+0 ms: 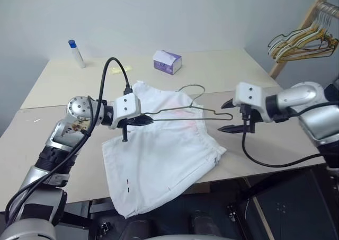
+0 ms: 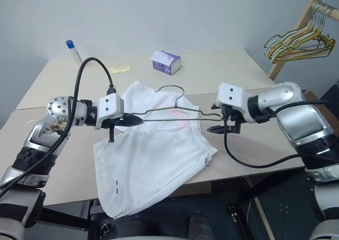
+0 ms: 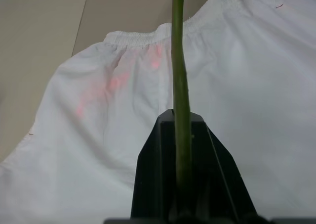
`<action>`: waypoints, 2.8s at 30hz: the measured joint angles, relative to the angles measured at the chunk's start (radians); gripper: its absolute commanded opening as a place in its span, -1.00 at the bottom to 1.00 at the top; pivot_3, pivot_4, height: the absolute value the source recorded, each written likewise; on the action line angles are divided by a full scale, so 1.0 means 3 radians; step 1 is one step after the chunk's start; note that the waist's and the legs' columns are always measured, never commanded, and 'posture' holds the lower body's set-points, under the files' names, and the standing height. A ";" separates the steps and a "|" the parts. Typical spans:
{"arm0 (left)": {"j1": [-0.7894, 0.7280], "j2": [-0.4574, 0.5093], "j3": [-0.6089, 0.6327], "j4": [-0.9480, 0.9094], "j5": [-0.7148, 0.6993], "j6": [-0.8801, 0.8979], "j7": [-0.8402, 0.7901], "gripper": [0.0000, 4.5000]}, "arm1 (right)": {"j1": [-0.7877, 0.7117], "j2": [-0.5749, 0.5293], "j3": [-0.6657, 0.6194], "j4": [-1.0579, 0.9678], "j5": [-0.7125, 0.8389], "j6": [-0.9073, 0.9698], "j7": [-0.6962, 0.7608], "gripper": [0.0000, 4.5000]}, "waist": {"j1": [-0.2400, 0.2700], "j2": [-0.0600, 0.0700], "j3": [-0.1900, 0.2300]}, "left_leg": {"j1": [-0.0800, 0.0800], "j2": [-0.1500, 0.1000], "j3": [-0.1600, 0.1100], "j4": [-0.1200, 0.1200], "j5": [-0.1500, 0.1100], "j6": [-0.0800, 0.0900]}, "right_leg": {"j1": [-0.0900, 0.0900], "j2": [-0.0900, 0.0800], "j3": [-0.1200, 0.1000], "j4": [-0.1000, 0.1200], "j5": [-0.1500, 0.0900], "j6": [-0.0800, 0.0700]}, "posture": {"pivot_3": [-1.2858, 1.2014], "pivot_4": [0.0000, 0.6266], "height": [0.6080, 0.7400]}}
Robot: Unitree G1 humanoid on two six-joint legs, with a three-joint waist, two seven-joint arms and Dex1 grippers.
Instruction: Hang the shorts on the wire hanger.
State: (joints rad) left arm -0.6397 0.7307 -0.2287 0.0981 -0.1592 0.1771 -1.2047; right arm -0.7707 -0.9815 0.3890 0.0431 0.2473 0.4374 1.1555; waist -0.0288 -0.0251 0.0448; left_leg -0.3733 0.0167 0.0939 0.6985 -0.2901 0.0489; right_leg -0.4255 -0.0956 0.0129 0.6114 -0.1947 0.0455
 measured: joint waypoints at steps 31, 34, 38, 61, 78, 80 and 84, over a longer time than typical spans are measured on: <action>-0.0001 -0.0164 0.0245 0.0336 -0.0094 -0.0521 -0.0221 0.47 | 0.0441 0.0186 -0.0410 -0.0346 -0.0190 0.0145 0.0311 -1.00 | 0.0048 0.0001 -0.0001 | 0.0000 0.0001 -0.0002 0.0007 0.0000 -0.0001 | 0.0004 0.0003 -0.0006 0.0001 0.0000 0.0000 | 0.02 -1.00 1.00; -0.0002 -0.0155 0.0418 0.0460 -0.0144 -0.0593 -0.0166 0.94 | 0.0807 0.0035 -0.0690 -0.0516 -0.0066 0.0331 0.0266 -1.00 | 0.0056 0.0001 -0.0001 | -0.0002 0.0001 -0.0004 0.0007 0.0000 -0.0001 | 0.0004 0.0001 -0.0008 0.0000 0.0000 0.0000 | 0.03 -1.00 1.00; 0.0047 -0.0134 0.0647 0.0459 -0.0287 -0.0463 -0.0073 0.98 | 0.1314 -0.0078 -0.1114 -0.0703 0.0193 0.0724 0.0177 -1.00 | 0.0056 0.0001 -0.0001 | -0.0001 0.0000 -0.0007 0.0010 0.0000 0.0000 | 0.0006 0.0001 -0.0007 0.0001 0.0001 0.0000 | 0.03 -1.00 1.00; 0.0992 -0.0105 0.1001 -0.0804 -0.1055 0.0297 0.0135 0.98 | 0.1539 0.0065 -0.1328 0.0480 0.0921 0.2499 -0.0004 -1.00 | 0.0063 0.0002 -0.0006 | 0.0009 -0.0001 -0.0011 0.0001 -0.0001 0.0002 | 0.0014 0.0004 0.0000 -0.0004 0.0002 0.0000 | 0.08 -0.92 1.00; 0.1032 -0.0089 0.1058 -0.0864 -0.1068 0.0296 0.0153 0.98 | 0.1232 0.0194 -0.1192 0.1104 0.0733 0.2212 -0.0027 -1.00 | 0.0128 0.0003 -0.0006 | 0.0009 -0.0001 -0.0010 -0.0001 -0.0001 0.0002 | 0.0013 0.0004 0.0000 -0.0005 0.0002 0.0000 | 0.09 -0.93 1.00; 0.1032 -0.0089 0.1058 -0.0864 -0.1068 0.0294 0.0151 0.98 | 0.1172 0.0228 -0.1191 0.1142 0.0719 0.2202 -0.0029 -1.00 | 0.0127 0.0003 -0.0006 | 0.0009 -0.0001 -0.0010 -0.0001 -0.0001 0.0002 | 0.0013 0.0004 0.0000 -0.0005 0.0002 0.0000 | 0.09 -0.93 1.00; 0.1032 -0.0079 0.1058 -0.0864 -0.1066 0.0294 0.0148 0.98 | 0.1142 0.0229 -0.1181 0.1192 0.0681 0.2144 -0.0012 -1.00 | 0.0139 0.0003 -0.0006 | 0.0008 -0.0001 -0.0010 -0.0001 -0.0001 0.0002 | 0.0013 0.0004 -0.0001 -0.0006 0.0002 0.0000 | 0.10 -0.94 1.00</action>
State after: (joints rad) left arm -0.3302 0.7069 0.0888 -0.1611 -0.4792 0.2653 -1.1604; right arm -0.4280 -0.9128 0.0346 0.4007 0.4516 1.0807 1.1520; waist 0.0129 -0.0243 0.0431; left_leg -0.3710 0.0163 0.0909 0.6981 -0.2905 0.0494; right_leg -0.4216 -0.0945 0.0126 0.6095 -0.1940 0.0456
